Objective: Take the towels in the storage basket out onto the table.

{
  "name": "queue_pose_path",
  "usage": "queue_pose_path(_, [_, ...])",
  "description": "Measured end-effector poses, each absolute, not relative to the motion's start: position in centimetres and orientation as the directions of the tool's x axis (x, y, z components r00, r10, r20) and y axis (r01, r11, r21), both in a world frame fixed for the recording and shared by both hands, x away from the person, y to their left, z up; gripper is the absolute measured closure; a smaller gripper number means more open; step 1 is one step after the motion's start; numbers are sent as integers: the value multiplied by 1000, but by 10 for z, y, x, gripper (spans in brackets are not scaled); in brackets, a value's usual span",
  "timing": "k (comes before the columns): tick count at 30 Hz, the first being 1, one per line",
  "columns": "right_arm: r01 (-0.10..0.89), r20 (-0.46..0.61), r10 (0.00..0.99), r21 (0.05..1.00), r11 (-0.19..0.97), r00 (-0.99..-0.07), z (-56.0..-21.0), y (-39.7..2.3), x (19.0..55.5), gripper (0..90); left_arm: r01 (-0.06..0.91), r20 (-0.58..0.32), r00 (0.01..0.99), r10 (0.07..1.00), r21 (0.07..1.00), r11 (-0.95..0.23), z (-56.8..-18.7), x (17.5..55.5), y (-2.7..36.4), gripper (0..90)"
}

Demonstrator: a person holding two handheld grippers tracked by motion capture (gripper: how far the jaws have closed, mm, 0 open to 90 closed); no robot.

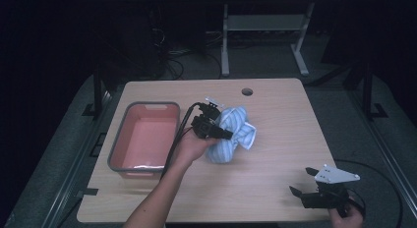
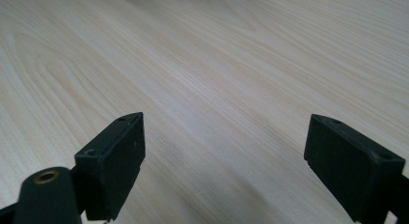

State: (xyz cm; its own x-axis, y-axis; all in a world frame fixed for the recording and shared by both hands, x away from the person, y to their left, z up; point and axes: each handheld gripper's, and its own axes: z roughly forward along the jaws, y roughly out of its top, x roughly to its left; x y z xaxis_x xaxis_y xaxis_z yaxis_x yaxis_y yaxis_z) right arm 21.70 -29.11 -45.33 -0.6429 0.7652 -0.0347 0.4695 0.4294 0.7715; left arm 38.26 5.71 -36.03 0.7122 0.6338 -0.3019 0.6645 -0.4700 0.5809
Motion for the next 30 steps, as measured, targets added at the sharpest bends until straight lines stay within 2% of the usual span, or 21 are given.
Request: queue_pose_path(30, [463,-35,757,773,434,-652,-454,-289,219,139,692,-328,699,636,534,-485,-402,389,21,649])
